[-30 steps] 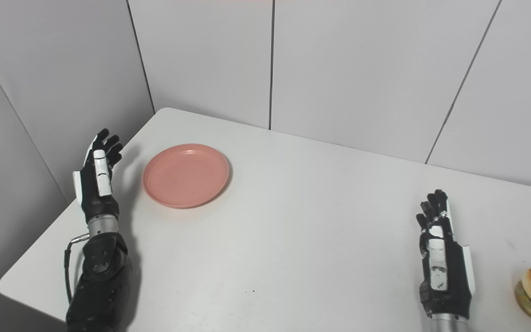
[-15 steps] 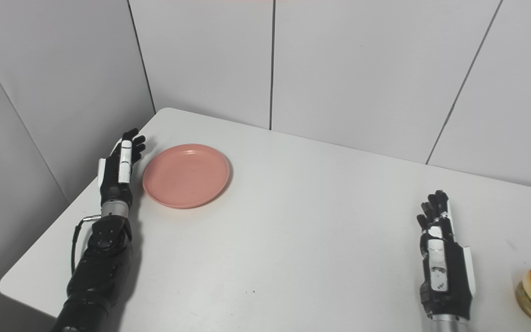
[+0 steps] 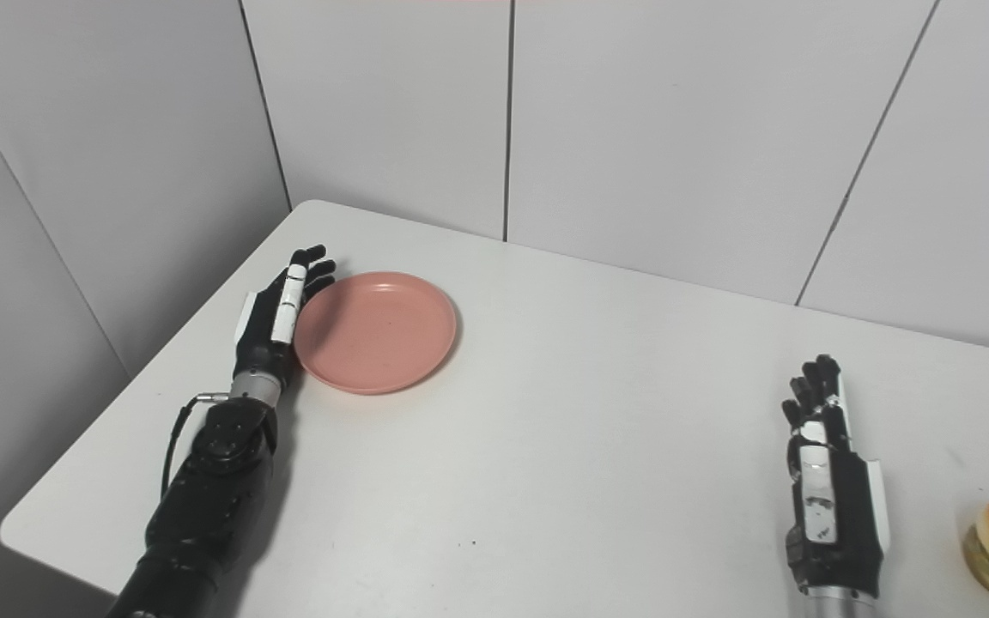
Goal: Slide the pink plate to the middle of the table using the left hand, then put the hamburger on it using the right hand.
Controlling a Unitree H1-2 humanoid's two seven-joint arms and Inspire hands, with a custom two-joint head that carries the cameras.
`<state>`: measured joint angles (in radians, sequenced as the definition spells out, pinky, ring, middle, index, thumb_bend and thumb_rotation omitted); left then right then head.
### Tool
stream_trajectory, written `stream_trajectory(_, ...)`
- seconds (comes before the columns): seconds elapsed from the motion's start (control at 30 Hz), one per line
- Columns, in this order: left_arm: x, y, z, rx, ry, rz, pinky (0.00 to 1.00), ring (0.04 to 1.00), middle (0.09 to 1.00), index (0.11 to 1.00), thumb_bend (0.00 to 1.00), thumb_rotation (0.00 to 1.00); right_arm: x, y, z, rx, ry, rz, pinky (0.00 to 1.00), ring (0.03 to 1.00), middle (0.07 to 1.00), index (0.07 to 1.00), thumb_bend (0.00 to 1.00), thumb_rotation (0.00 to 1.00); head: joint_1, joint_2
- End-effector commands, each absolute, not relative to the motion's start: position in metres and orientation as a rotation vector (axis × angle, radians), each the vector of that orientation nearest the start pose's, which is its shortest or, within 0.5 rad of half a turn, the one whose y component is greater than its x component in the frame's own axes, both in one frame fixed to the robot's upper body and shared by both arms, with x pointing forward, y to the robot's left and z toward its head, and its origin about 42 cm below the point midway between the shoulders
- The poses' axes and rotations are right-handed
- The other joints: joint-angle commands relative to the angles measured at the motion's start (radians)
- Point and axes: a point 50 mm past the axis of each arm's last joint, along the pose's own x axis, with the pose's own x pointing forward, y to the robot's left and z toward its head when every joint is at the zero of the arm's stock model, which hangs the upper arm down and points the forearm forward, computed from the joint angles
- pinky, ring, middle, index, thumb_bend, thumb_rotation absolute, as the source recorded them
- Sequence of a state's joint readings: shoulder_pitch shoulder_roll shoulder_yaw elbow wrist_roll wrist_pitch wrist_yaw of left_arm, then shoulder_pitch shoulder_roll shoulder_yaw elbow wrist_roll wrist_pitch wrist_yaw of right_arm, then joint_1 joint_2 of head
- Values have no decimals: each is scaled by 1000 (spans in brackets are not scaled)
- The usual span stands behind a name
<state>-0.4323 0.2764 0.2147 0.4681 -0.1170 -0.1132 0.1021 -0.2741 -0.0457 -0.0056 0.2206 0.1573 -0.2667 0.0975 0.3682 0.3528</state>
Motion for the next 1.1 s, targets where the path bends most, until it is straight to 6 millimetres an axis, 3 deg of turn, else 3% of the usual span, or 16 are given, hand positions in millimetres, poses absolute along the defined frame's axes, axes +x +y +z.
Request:
stream_trajectory(0.0,419,347,157,66,-127,251,839,841,834,821,615,1000,331,-220,82,92,-121,85,1000,1000,1000,1000,445,879,0,1)
stream_trajectory(0.33,418,323,149,-62,-106,140,827,835,829,829,616,1000,331,-219,81,62,-126,82,1000,1000,1000,1000,449,926,-32,-3)
stream_trajectory(0.5,417,301,147,-85,-97,98,827,827,817,812,583,1000,332,-216,82,72,-119,84,1000,1000,1000,1000,470,884,-51,5)
stream_trajectory(0.8,411,269,141,-80,-77,30,863,830,821,807,591,1000,333,-211,81,33,-149,98,1000,1000,1000,1000,474,918,-141,25)
stream_trajectory(1.07,405,256,136,-120,-79,-4,852,833,826,806,604,1000,334,-200,83,33,-147,104,1000,1000,1000,1000,502,921,-235,40)
